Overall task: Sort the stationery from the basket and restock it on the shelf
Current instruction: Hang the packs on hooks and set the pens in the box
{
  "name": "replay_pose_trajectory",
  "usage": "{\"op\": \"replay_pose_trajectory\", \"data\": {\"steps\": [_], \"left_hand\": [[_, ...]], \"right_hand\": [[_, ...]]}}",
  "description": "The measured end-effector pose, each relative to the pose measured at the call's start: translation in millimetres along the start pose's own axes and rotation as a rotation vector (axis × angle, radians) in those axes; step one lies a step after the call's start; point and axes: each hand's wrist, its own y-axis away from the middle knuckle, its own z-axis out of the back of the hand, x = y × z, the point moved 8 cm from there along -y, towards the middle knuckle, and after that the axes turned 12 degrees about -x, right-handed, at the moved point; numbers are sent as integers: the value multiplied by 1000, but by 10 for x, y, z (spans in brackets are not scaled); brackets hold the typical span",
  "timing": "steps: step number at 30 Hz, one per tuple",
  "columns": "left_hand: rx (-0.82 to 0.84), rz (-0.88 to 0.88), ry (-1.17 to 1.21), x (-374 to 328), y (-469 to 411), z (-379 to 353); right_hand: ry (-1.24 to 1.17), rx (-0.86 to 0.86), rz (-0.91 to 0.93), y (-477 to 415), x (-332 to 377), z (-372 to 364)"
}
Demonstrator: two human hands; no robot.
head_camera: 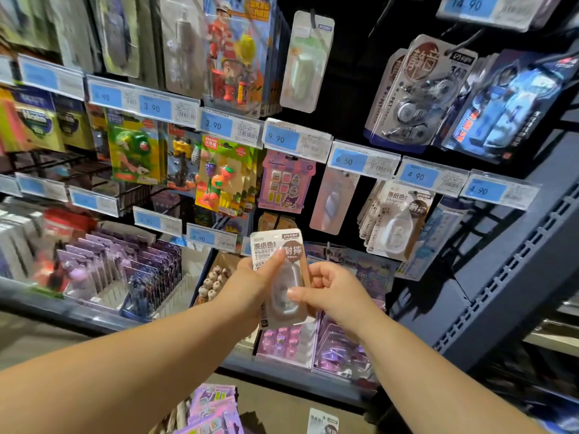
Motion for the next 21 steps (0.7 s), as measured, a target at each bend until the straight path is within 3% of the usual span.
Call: {"op": "replay_pose_trajectory", "data": {"steps": [5,12,16,21], "left_hand": [[14,45,-13,-7,11,-3],[22,52,-56,-3,36,-13],[35,44,-72,-23,55,-8],[54,35,-71,5,-9,18]], "right_hand": [[-282,-31,-125,-12,-75,22],[-418,-133,-136,-80,-130,205],[-481,-293,-61,-127,-121,542],[-527,-616,4,-122,-213,1106]]}}
